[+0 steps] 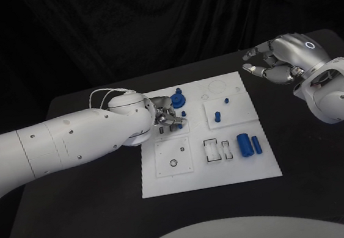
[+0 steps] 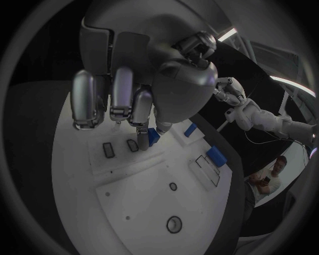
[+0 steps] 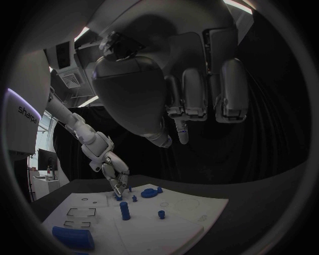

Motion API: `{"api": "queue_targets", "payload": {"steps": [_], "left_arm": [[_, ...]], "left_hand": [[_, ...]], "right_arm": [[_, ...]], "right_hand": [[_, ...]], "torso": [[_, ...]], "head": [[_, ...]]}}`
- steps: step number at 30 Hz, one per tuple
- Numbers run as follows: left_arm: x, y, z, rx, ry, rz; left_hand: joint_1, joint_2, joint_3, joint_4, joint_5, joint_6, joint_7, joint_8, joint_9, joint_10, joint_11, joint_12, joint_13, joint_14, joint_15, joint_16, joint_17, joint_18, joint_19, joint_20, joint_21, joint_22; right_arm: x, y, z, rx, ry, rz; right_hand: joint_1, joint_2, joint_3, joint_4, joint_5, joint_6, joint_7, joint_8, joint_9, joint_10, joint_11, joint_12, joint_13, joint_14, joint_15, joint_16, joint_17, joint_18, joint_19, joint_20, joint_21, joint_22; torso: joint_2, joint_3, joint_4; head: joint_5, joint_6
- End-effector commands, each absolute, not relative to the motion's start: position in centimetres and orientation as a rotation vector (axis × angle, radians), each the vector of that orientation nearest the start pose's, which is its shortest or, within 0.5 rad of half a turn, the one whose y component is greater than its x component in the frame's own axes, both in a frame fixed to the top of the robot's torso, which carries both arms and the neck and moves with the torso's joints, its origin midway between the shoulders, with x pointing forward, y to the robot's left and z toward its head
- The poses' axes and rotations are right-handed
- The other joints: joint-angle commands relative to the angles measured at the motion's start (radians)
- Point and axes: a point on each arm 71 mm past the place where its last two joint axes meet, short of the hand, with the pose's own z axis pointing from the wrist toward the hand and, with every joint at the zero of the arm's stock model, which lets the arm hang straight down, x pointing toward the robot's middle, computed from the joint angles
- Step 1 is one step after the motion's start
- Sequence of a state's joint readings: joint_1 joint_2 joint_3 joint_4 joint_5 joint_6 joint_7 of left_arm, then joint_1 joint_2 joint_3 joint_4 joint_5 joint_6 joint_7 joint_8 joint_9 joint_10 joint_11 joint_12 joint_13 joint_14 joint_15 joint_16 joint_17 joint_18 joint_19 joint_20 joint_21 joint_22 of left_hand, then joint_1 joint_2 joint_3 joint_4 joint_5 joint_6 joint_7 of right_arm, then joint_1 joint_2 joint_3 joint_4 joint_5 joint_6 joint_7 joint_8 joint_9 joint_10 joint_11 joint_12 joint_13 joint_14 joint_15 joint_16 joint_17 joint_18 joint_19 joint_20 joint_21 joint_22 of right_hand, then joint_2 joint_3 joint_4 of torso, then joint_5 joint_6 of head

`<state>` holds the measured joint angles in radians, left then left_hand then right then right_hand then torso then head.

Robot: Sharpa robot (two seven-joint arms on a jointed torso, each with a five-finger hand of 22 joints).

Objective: Assemble the parts on the task board

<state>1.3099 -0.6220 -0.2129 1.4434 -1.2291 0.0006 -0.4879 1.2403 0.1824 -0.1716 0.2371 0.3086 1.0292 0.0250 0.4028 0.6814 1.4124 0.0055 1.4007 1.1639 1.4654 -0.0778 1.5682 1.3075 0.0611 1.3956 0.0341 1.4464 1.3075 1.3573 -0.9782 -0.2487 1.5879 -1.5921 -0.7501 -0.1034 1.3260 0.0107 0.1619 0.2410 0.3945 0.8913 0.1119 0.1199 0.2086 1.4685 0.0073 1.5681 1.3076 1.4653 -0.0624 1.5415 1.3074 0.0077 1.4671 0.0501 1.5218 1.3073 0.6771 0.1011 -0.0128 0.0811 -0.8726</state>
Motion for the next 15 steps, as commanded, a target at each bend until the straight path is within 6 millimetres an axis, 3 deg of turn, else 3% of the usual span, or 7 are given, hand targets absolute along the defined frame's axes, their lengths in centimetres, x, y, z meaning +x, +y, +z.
{"api": "queue_targets", "payload": {"steps": [1, 10, 15], "left_arm": [[48.69, 13.24, -22.75, 0.12, 2.186, -0.393], [48.68, 13.29, -22.81, 0.122, 2.19, -0.394], [48.68, 13.33, -22.83, 0.122, 2.19, -0.394]], "left_hand": [[0.014, -0.004, 0.011, -0.004, 0.008, 0.006, -0.001, -0.009, 0.003, 0.158, -0.047, 0.17, 0.407, 0.105, -0.005, 0.003, 0.263, 0.0, -0.007, -0.003, -0.007, 0.046], [0.044, -0.018, 0.055, -0.024, 0.031, 0.008, -0.004, -0.027, 0.014, 0.158, -0.049, 0.17, 0.407, 0.105, -0.006, 0.003, 0.263, 0.0, -0.007, -0.004, -0.01, 0.048], [0.052, -0.036, 0.095, -0.03, 0.076, 0.011, -0.003, -0.042, 0.023, 0.158, -0.049, 0.17, 0.407, 0.105, -0.007, 0.003, 0.263, 0.0, -0.007, -0.005, -0.012, 0.049]], "right_arm": [[46.81, -25.38, -15.11, -0.2, 1.265, 0.522], [46.88, -25.36, -15.16, -0.202, 1.27, 0.519], [46.96, -25.37, -15.19, -0.204, 1.272, 0.518]], "right_hand": [[0.008, 0.0, 0.007, -0.002, 0.005, 0.008, -0.002, -0.003, -0.001, 0.102, 0.006, 0.003, 0.263, 0.094, 0.01, -0.003, 0.207, 0.007, 0.078, 0.006, -0.004, 0.244], [0.015, -0.001, 0.014, -0.008, 0.015, 0.011, -0.001, -0.005, -0.002, 0.102, 0.007, 0.003, 0.263, 0.093, 0.01, -0.003, 0.206, 0.007, 0.077, 0.006, -0.005, 0.244], [0.016, -0.002, 0.015, -0.009, 0.018, 0.012, -0.001, -0.006, -0.002, 0.102, 0.007, 0.003, 0.263, 0.093, 0.01, -0.004, 0.205, 0.008, 0.077, 0.006, -0.006, 0.243]], "torso": [[0.0, -0.0004, 0.0001], [0.0, -0.001, 0.0001], [0.001, -0.0012, -0.0005]], "head": [[0.0, 0.0], [-0.002, 0.0], [0.001, 0.0]]}}
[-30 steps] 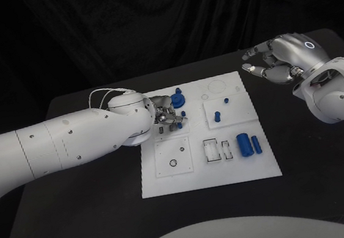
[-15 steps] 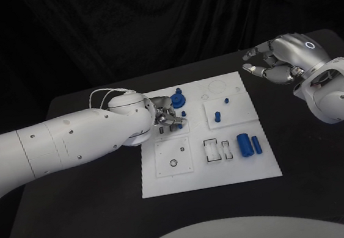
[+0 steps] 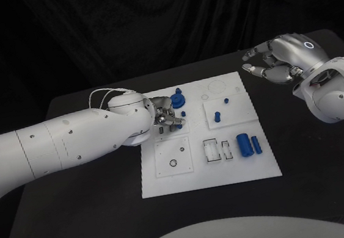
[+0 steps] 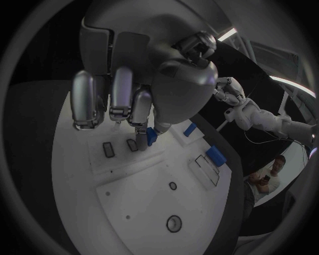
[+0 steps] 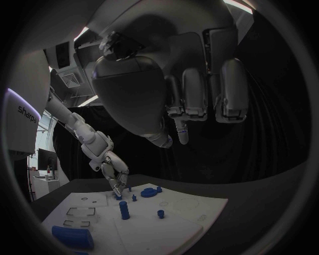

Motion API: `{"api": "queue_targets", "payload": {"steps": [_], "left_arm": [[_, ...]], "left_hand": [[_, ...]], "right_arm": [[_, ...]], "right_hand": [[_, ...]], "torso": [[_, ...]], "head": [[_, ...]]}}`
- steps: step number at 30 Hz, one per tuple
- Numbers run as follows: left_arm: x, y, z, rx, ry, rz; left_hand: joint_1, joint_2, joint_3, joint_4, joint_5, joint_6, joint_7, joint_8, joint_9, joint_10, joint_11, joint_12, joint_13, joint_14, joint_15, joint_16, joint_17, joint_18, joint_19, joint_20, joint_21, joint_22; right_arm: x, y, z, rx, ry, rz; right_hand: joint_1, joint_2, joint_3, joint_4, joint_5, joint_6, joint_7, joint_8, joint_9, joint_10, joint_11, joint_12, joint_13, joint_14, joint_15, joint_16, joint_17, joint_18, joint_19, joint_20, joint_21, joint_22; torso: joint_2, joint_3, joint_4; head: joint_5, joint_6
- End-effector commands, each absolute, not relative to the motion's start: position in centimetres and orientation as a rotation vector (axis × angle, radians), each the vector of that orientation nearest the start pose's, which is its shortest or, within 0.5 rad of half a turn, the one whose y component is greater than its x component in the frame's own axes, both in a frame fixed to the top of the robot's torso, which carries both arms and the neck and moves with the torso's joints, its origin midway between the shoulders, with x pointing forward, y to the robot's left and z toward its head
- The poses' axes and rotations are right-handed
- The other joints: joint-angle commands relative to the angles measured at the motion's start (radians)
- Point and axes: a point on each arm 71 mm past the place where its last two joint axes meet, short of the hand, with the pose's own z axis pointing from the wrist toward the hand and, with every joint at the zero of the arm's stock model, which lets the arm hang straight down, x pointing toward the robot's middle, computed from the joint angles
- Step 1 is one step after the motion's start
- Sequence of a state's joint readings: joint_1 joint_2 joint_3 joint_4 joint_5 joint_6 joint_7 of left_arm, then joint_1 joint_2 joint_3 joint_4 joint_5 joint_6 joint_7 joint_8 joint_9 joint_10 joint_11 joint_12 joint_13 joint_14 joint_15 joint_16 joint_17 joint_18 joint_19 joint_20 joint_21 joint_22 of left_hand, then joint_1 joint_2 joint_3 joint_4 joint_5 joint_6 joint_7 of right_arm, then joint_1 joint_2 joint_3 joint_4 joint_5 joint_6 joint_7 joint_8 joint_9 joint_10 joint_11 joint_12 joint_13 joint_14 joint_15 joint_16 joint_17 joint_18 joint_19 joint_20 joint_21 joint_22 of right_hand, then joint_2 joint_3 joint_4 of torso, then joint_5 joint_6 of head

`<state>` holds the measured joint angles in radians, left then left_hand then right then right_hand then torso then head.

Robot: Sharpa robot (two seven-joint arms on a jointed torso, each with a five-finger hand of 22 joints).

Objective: Assemble the parts on the task board

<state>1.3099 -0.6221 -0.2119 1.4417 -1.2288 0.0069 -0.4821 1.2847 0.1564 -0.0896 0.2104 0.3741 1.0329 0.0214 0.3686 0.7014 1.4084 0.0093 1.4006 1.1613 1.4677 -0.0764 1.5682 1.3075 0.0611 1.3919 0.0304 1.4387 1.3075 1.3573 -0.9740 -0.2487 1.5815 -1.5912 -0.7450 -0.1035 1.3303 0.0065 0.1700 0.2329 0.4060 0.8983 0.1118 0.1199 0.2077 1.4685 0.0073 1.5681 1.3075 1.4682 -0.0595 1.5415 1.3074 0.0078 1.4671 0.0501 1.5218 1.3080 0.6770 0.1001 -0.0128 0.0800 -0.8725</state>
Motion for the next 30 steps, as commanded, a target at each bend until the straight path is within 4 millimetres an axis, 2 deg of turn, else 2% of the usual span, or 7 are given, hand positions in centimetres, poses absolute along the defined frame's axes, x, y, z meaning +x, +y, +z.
{"api": "queue_targets", "payload": {"steps": [1, 13, 14, 18, 19, 20, 30], "left_arm": [[48.67, 13.34, -22.83, 0.122, 2.19, -0.394], [48.67, 13.45, -22.85, 0.121, 2.19, -0.397], [48.66, 13.45, -22.86, 0.122, 2.19, -0.398], [48.66, 13.41, -22.88, 0.124, 2.19, -0.4], [48.66, 13.41, -22.89, 0.124, 2.191, -0.401], [48.65, 13.39, -22.9, 0.125, 2.191, -0.401], [48.63, 13.43, -22.93, 0.122, 2.187, -0.408]], "left_hand": [[0.008, -0.011, 0.014, -0.003, 0.011, 0.007, 0.0, -0.008, 0.003, 0.162, -0.053, 0.17, 0.409, 0.103, -0.008, 0.003, 0.263, 0.0, -0.003, -0.002, -0.005, 0.049], [0.019, -0.048, 0.105, -0.014, 0.042, 0.012, 0.001, -0.032, 0.017, 0.162, -0.053, 0.17, 0.409, 0.103, -0.009, 0.003, 0.263, 0.001, -0.005, -0.002, -0.01, 0.05], [0.011, -0.067, 0.141, -0.013, 0.041, 0.015, 0.001, -0.041, 0.023, 0.162, -0.053, 0.17, 0.409, 0.103, -0.008, 0.003, 0.263, 0.001, -0.006, -0.002, -0.013, 0.05], [0.004, -0.083, 0.173, -0.012, 0.036, 0.017, 0.002, -0.048, 0.028, 0.162, -0.052, 0.17, 0.409, 0.103, -0.008, 0.003, 0.263, 0.001, -0.007, -0.001, -0.015, 0.05], [-0.018, -0.11, 0.235, -0.008, 0.031, 0.023, 0.003, -0.06, 0.039, 0.162, -0.051, 0.17, 0.409, 0.103, -0.007, 0.003, 0.263, 0.002, -0.008, 0.0, -0.018, 0.052], [-0.023, -0.116, 0.245, -0.008, 0.028, 0.024, 0.004, -0.063, 0.041, 0.162, -0.05, 0.17, 0.409, 0.103, -0.007, 0.003, 0.263, 0.002, -0.009, 0.001, -0.02, 0.05], [-0.039, -0.133, 0.291, -0.012, 0.014, 0.028, 0.005, -0.073, 0.049, 0.162, -0.05, 0.17, 0.409, 0.103, -0.006, 0.003, 0.263, 0.003, -0.011, 0.001, -0.025, 0.05]], "right_arm": [[46.97, -25.37, -15.2, -0.204, 1.273, 0.517], [47.02, -25.35, -15.25, -0.205, 1.278, 0.515], [47.02, -25.35, -15.25, -0.204, 1.279, 0.515], [47.03, -25.38, -15.26, -0.203, 1.28, 0.513], [47.04, -25.39, -15.26, -0.203, 1.28, 0.513], [47.04, -25.4, -15.27, -0.202, 1.281, 0.512], [47.01, -25.51, -15.28, -0.198, 1.284, 0.508]], "right_hand": [[0.012, 0.002, 0.007, -0.001, 0.008, 0.006, -0.001, -0.006, -0.001, 0.102, 0.007, 0.003, 0.263, 0.09, 0.007, -0.004, 0.204, 0.008, 0.077, 0.006, -0.006, 0.242], [0.016, 0.0, 0.015, -0.007, 0.027, 0.013, 0.0, -0.008, -0.002, 0.102, 0.008, 0.003, 0.263, 0.089, 0.008, -0.006, 0.2, 0.008, 0.075, 0.007, -0.009, 0.241], [0.016, 0.0, 0.017, -0.007, 0.029, 0.013, 0.0, -0.008, -0.002, 0.102, 0.008, 0.003, 0.263, 0.089, 0.008, -0.006, 0.201, 0.009, 0.075, 0.007, -0.01, 0.241], [0.017, 0.0, 0.018, -0.008, 0.032, 0.014, 0.0, -0.009, -0.002, 0.102, 0.009, 0.003, 0.263, 0.089, 0.009, -0.007, 0.199, 0.009, 0.075, 0.008, -0.01, 0.241], [0.018, -0.001, 0.019, -0.009, 0.034, 0.014, 0.0, -0.009, -0.002, 0.102, 0.009, 0.003, 0.263, 0.089, 0.009, -0.007, 0.199, 0.009, 0.074, 0.008, -0.011, 0.241], [0.018, -0.001, 0.019, -0.01, 0.035, 0.015, 0.0, -0.009, -0.002, 0.102, 0.009, 0.003, 0.263, 0.089, 0.009, -0.008, 0.198, 0.009, 0.074, 0.008, -0.011, 0.241], [0.024, -0.005, 0.025, -0.018, 0.041, 0.017, 0.0, -0.011, -0.003, 0.102, 0.01, 0.003, 0.263, 0.088, 0.009, -0.009, 0.196, 0.009, 0.074, 0.008, -0.013, 0.24]], "torso": [[0.002, -0.0003, -0.0004], [0.002, -0.0014, 0.0017], [0.002, -0.0013, 0.0018], [0.001, -0.0013, 0.0018], [0.001, -0.0013, 0.0019], [0.001, -0.0013, 0.0016], [0.0, -0.0009, 0.0002]], "head": [[0.003, 0.0], [0.007, 0.0], [0.007, 0.0], [0.007, 0.0], [0.008, 0.0], [0.008, 0.0], [0.007, 0.0]]}}
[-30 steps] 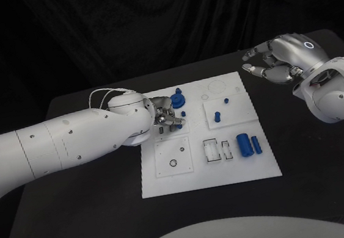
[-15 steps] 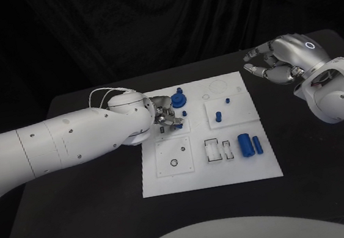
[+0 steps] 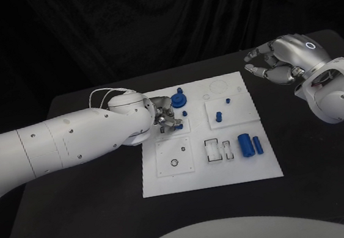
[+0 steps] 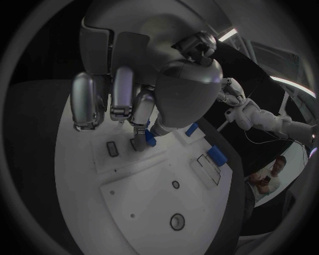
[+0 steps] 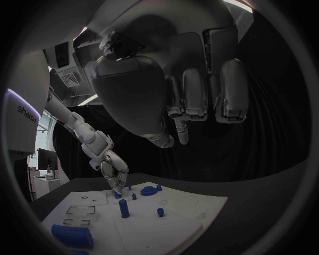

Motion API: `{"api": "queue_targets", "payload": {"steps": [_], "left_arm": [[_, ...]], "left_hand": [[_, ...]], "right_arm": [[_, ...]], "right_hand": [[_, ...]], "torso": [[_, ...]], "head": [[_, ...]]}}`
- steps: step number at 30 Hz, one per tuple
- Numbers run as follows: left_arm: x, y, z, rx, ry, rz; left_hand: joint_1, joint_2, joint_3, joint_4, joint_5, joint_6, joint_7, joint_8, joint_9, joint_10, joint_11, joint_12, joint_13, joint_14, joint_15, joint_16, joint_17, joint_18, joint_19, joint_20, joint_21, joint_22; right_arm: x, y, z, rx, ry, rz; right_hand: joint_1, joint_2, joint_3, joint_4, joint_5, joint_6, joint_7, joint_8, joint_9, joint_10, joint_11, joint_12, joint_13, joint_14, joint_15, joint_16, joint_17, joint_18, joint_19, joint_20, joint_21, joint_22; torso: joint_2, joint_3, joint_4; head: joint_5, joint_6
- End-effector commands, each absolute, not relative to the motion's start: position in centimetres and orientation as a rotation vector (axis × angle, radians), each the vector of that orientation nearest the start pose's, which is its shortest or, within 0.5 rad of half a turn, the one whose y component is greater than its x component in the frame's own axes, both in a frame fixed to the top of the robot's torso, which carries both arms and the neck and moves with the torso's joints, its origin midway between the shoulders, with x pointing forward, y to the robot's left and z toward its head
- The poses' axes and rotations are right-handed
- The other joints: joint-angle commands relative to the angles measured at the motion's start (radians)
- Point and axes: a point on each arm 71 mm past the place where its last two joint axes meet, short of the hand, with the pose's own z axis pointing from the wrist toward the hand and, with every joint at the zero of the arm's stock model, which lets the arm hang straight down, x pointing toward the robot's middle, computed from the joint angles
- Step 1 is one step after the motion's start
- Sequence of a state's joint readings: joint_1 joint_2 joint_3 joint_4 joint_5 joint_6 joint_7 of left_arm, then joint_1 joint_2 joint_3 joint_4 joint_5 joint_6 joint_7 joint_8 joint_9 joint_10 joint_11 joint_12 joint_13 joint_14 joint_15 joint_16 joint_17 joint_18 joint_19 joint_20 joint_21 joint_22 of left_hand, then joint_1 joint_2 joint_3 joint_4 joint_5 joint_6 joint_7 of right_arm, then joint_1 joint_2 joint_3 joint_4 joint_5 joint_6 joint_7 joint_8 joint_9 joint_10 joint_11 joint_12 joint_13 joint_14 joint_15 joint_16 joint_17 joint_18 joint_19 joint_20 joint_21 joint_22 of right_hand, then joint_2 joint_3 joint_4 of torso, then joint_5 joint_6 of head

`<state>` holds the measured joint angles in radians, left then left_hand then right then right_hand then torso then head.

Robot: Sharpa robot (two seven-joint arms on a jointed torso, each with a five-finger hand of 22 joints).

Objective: Assemble the parts on the task board

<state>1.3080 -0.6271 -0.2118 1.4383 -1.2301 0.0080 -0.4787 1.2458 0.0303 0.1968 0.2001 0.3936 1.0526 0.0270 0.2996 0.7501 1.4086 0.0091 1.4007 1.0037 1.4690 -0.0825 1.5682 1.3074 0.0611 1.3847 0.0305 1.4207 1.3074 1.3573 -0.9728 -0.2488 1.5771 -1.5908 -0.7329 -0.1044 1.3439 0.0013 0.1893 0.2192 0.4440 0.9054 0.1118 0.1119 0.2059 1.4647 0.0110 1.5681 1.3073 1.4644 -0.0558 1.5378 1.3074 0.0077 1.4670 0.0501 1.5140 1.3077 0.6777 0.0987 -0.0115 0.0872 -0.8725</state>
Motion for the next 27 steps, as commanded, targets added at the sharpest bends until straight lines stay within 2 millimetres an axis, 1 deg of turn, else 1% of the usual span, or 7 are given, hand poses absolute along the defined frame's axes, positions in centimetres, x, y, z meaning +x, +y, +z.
{"api": "queue_targets", "payload": {"steps": [1, 10, 17, 27], "left_arm": [[48.63, 13.44, -22.93, 0.119, 2.187, -0.41], [48.55, 13.49, -22.92, 0.102, 2.186, -0.429], [48.5, 13.47, -22.86, 0.096, 2.178, -0.44], [48.39, 13.38, -22.83, 0.095, 2.176, -0.443]], "left_hand": [[-0.003, -0.009, 0.011, -0.002, -0.008, 0.009, -0.001, -0.005, 0.002, 0.162, -0.05, 0.17, 0.567, 0.102, 0.001, 0.003, 0.263, 0.003, -0.004, 0.001, -0.007, 0.05], [-0.023, -0.02, 0.036, 0.0, -0.027, 0.007, 0.003, -0.015, 0.007, 0.162, -0.047, 0.17, 0.567, 0.102, 0.002, 0.003, 0.263, 0.005, -0.01, 0.002, -0.014, 0.046], [-0.031, -0.022, 0.041, 0.002, -0.032, 0.007, 0.004, -0.018, 0.008, 0.162, -0.046, 0.17, 0.567, 0.102, 0.003, 0.003, 0.263, 0.005, -0.011, 0.003, -0.016, 0.045], [-0.051, -0.026, 0.049, 0.01, -0.052, 0.012, 0.004, -0.022, 0.012, 0.162, -0.045, 0.17, 0.567, 0.102, 0.004, 0.003, 0.263, 0.005, -0.01, 0.004, -0.017, 0.047]], "right_arm": [[47.02, -25.53, -15.28, -0.198, 1.285, 0.507], [47.03, -25.54, -15.28, -0.197, 1.285, 0.506], [47.04, -25.57, -15.29, -0.196, 1.286, 0.505], [47.08, -25.54, -15.3, -0.195, 1.286, 0.504]], "right_hand": [[0.011, 0.0, 0.005, -0.004, 0.003, 0.01, 0.0, -0.003, -0.001, 0.106, 0.006, 0.003, 0.264, 0.092, 0.006, -0.005, 0.196, 0.009, 0.074, 0.008, -0.005, 0.24], [0.013, -0.002, 0.007, -0.007, 0.004, 0.011, 0.001, -0.004, -0.001, 0.106, 0.006, 0.003, 0.264, 0.092, 0.006, -0.005, 0.196, 0.01, 0.073, 0.008, -0.005, 0.24], [0.016, -0.004, 0.009, -0.011, 0.004, 0.011, 0.001, -0.005, -0.001, 0.106, 0.006, 0.003, 0.264, 0.091, 0.006, -0.006, 0.194, 0.01, 0.073, 0.009, -0.006, 0.24], [0.017, -0.005, 0.01, -0.012, 0.004, 0.011, 0.001, -0.005, -0.002, 0.106, 0.007, 0.003, 0.264, 0.091, 0.006, -0.007, 0.193, 0.01, 0.073, 0.009, -0.006, 0.24]], "torso": [[-0.001, 0.0003, -0.0011], [0.0, -0.0002, -0.0013], [0.0, -0.0005, -0.0012], [0.0, -0.0005, -0.0012]], "head": [[-0.001, 0.0], [0.002, 0.0], [0.001, 0.0], [-0.001, 0.0]]}}
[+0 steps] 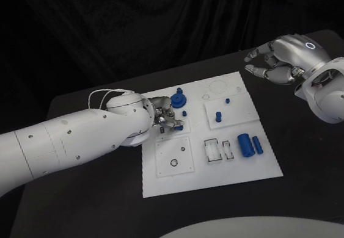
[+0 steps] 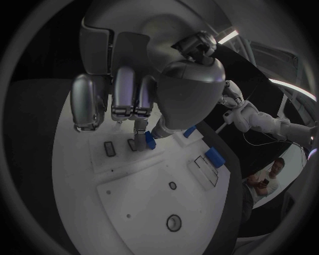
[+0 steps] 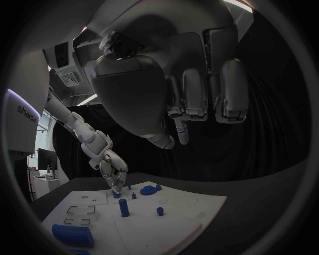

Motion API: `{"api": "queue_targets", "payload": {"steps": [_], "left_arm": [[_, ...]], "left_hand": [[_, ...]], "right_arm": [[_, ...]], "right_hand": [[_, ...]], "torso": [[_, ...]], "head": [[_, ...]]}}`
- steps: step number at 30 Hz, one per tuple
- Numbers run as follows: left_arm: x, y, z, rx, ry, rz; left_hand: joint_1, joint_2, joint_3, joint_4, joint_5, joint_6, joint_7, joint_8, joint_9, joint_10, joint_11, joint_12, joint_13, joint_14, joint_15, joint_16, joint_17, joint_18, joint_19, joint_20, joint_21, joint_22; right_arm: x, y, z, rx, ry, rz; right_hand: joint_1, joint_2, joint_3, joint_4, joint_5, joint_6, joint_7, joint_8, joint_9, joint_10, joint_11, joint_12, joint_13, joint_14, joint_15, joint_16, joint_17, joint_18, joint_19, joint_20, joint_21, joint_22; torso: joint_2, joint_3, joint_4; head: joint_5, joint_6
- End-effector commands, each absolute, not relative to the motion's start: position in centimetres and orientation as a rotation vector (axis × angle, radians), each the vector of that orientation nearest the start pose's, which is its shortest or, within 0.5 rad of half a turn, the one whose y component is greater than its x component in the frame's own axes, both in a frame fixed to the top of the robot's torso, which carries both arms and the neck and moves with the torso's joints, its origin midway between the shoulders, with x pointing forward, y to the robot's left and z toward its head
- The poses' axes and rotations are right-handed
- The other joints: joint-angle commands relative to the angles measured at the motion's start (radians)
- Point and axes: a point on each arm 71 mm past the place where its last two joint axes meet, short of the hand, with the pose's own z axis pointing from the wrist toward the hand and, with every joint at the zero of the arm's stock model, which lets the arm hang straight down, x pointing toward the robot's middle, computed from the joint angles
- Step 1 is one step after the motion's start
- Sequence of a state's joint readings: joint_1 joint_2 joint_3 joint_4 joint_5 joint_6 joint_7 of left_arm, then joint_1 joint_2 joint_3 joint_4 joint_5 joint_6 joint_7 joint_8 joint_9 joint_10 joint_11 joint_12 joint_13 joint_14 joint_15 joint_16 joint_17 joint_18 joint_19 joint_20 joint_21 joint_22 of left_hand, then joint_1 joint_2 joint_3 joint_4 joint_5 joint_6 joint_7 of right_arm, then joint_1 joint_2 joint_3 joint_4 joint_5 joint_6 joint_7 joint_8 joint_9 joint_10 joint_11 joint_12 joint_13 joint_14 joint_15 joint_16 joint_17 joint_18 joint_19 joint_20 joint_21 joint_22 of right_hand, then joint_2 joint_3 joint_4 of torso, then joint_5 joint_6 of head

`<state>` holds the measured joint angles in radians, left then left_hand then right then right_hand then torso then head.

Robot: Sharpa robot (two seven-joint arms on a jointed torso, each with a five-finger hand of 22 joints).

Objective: Assemble the parts on the task board

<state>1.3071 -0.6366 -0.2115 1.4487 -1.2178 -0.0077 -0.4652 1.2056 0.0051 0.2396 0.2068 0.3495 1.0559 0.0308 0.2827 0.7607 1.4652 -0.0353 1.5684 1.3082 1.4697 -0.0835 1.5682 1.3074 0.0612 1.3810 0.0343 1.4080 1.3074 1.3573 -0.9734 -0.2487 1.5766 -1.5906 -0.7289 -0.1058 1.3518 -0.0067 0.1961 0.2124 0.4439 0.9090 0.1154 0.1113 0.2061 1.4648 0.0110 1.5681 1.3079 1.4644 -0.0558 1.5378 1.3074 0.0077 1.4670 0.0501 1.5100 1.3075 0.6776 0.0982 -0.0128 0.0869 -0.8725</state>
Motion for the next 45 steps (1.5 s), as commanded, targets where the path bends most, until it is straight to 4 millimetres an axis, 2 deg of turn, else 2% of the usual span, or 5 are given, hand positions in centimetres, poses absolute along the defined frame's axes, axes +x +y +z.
{"api": "queue_targets", "payload": {"steps": [1, 29, 37, 41, 45], "left_arm": [[48.4, 13.4, -22.8, 0.095, 2.176, -0.444], [48.3, 13.8, -22.5, 0.018, 2.14, -0.5], [48.0, 15.3, -21.2, -0.035, 1.97, -0.582], [47.6, 16.7, -20.8, -0.069, 1.922, -0.592], [47.2, 17.8, -20.7, -0.129, 1.926, -0.605]], "left_hand": [[-0.014, -0.001, 0.007, 0.004, -0.01, 0.009, 0.001, -0.006, 0.002, 0.106, -0.001, 0.002, 0.263, 0.101, 0.005, 0.003, 0.263, 0.005, -0.006, 0.001, -0.004, 0.047], [-0.024, -0.004, 0.018, 0.004, -0.012, 0.018, -0.003, -0.007, 0.01, 0.106, -0.004, 0.002, 0.263, 0.101, 0.003, 0.003, 0.263, 0.005, -0.004, 0.0, -0.005, 0.05], [-0.081, -0.008, -0.007, 0.054, -0.19, -0.079, 0.003, 0.107, 0.189, 0.106, 0.002, 0.002, 0.263, 0.101, 0.008, 0.003, 0.263, 0.002, 0.01, 0.004, -0.002, 0.069], [-0.08, -0.014, -0.029, 0.068, -0.17, -0.141, 0.013, 0.124, 0.232, 0.106, 0.013, 0.002, 0.263, 0.101, 0.013, 0.003, 0.263, -0.001, 0.019, 0.008, 0.003, 0.079], [-0.029, -0.011, -0.024, 0.045, -0.078, -0.237, 0.031, 0.136, 0.272, 0.106, 0.025, 0.002, 0.263, 0.101, 0.025, 0.003, 0.263, -0.001, 0.022, 0.017, 0.002, 0.085]], "right_arm": [[47.1, -25.5, -15.3, -0.195, 1.286, 0.504], [47.1, -25.6, -15.3, -0.199, 1.284, 0.505], [46.7, -24.9, -15.4, -0.233, 1.294, 0.54], [46.5, -23.9, -15.6, -0.265, 1.314, 0.569], [46.4, -22.8, -15.8, -0.297, 1.342, 0.593]], "right_hand": [[0.009, 0.003, 0.003, -0.005, 0.004, 0.008, -0.003, -0.005, -0.002, 0.106, 0.007, 0.003, 0.263, 0.091, 0.006, -0.007, 0.193, 0.01, 0.073, 0.009, -0.002, 0.24], [0.012, 0.001, 0.007, -0.01, -0.002, 0.009, -0.001, -0.007, -0.002, 0.106, 0.008, 0.003, 0.263, 0.091, 0.007, -0.007, 0.192, 0.01, 0.072, 0.009, -0.004, 0.239], [-0.002, -0.025, -0.005, -0.017, -0.111, 0.014, -0.002, -0.018, -0.005, 0.106, 0.006, 0.003, 0.263, 0.091, 0.006, -0.006, 0.193, 0.01, 0.073, 0.01, -0.003, 0.24], [-0.002, -0.034, -0.011, -0.021, -0.138, 0.012, -0.003, -0.023, -0.006, 0.106, 0.005, 0.003, 0.263, 0.092, 0.005, -0.006, 0.194, 0.01, 0.073, 0.009, -0.002, 0.24], [0.006, -0.044, -0.015, -0.031, -0.148, -0.001, -0.003, -0.034, -0.01, 0.106, 0.004, 0.003, 0.263, 0.092, 0.004, -0.005, 0.195, 0.009, 0.074, 0.008, 0.0, 0.241]], "torso": [[0.0, -0.0001, -0.0001], [0.0, -0.0002, 0.0002], [0.0, -0.0005, 0.0006], [0.0, -0.0011, -0.0002], [0.0, -0.0018, 0.0003]], "head": [[0.0, 0.0], [0.003, 0.0], [0.013, 0.0], [0.027, 0.0], [0.036, 0.0]]}}
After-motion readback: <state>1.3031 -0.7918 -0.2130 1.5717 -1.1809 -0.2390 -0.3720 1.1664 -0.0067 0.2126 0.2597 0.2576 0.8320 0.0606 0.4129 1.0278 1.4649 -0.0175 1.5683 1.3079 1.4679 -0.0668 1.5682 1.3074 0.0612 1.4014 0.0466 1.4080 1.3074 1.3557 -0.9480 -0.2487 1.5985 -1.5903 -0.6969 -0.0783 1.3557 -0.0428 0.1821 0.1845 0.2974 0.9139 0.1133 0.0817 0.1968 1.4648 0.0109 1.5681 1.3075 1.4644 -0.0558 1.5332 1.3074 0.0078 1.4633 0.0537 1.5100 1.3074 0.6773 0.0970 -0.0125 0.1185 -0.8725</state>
